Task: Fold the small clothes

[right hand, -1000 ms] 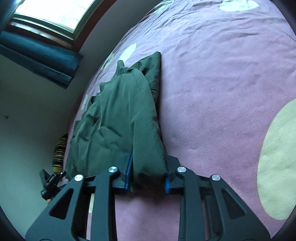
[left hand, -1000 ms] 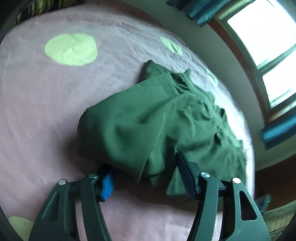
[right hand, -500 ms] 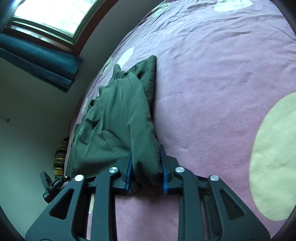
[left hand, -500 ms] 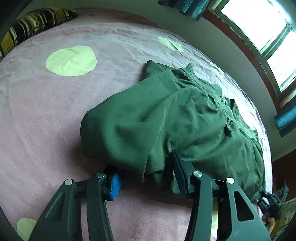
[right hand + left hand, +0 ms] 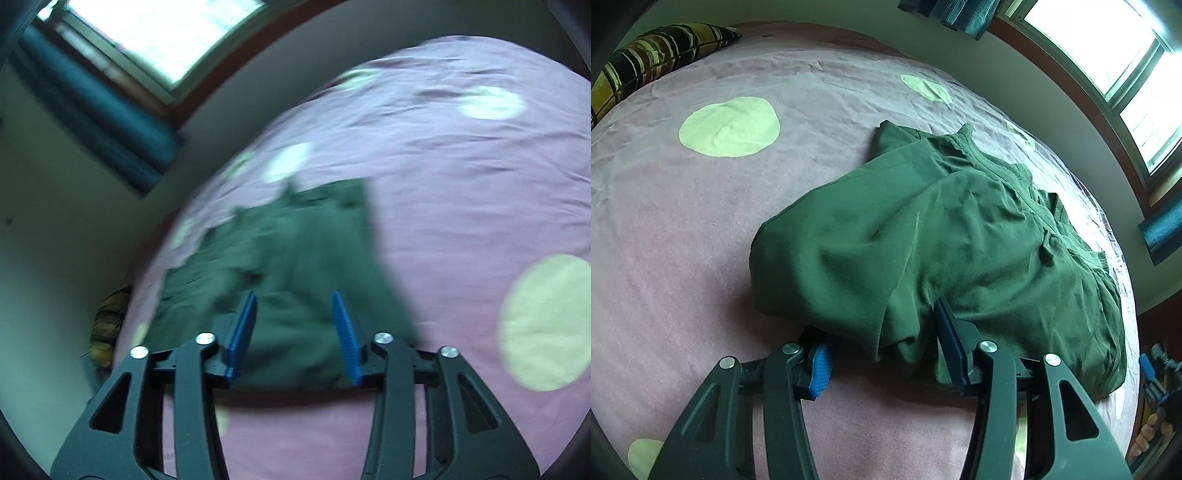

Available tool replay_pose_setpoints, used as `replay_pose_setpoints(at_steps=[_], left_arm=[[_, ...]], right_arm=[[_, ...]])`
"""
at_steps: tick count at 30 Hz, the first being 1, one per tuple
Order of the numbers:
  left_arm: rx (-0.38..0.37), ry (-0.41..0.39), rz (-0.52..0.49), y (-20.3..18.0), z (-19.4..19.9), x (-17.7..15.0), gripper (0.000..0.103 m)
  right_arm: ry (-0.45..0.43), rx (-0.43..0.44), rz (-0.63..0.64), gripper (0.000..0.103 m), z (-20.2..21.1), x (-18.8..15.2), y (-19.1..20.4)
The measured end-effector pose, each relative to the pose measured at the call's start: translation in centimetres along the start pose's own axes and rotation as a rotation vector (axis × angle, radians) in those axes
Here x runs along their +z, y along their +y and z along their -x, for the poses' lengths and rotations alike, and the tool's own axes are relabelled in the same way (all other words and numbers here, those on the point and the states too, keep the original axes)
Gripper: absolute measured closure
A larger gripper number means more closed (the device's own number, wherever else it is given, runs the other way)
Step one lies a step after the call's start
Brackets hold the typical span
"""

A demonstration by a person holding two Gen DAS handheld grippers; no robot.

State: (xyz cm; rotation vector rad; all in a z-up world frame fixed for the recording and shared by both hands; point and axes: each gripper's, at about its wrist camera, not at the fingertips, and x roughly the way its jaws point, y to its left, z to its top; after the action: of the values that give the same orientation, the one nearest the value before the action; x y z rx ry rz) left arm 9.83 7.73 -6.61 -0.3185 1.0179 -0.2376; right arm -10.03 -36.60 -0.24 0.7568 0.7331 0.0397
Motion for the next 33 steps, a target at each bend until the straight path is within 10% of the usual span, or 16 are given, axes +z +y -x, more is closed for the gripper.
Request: replay_pose_setpoints(at_steps=[6,13,33], left_arm=[[-0.006,0.003,0.003,0.1,0.0,0.0,0.052],[-0.01,0.004,0.001,0.1,0.0,0.0,0.051],[-0.023,-0.006,-0.007,-0.2,0.1,-0.3,0.046]], right_arm=[[0.203,0.174,0.065,0.057,-7.5,-0.8,6.9],[0.326,0.104,0.126,0.056,-15.5,-2.2,9.7],[0.259,0.129,0.068,0.057,-18.7,2.4,11.4]])
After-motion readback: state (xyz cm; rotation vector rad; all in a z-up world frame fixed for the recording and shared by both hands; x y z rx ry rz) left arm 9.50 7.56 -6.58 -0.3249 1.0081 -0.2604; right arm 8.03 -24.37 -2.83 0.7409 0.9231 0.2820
